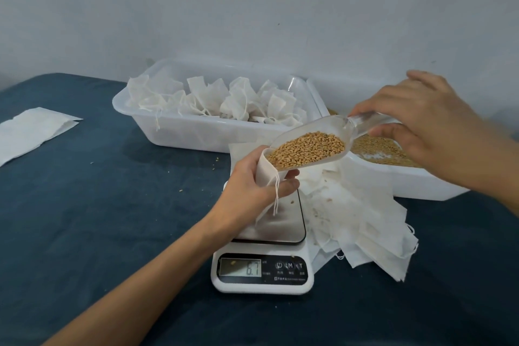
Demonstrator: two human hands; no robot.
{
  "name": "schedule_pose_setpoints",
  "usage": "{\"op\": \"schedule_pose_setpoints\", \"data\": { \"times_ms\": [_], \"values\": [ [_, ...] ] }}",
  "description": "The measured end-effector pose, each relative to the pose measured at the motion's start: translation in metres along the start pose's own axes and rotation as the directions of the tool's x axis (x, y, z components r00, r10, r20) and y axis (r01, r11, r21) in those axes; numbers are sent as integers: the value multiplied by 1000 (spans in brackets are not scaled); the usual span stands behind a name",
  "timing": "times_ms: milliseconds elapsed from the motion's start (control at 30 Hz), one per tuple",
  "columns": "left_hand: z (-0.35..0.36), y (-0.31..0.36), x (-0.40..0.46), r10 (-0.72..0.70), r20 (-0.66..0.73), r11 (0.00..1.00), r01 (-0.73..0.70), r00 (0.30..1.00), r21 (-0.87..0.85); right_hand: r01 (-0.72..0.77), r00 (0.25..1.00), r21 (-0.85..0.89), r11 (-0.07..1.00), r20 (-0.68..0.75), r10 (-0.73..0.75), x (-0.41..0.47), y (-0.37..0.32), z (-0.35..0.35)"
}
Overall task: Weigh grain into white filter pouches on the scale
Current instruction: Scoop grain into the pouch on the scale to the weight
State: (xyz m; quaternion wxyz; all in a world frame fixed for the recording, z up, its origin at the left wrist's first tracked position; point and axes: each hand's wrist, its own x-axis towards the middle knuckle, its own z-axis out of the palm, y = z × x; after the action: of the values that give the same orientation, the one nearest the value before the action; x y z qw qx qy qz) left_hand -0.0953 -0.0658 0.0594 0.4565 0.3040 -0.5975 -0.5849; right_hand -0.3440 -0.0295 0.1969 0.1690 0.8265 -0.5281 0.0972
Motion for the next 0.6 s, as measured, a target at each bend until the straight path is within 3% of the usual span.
{"op": "schedule_pose_setpoints", "data": {
  "times_ms": [600],
  "values": [
    [0,-4,1,-15,-8,1000,15,1000,-26,-38,999,-15,999,-6,37,-2,-7,-4]
  ]
}}
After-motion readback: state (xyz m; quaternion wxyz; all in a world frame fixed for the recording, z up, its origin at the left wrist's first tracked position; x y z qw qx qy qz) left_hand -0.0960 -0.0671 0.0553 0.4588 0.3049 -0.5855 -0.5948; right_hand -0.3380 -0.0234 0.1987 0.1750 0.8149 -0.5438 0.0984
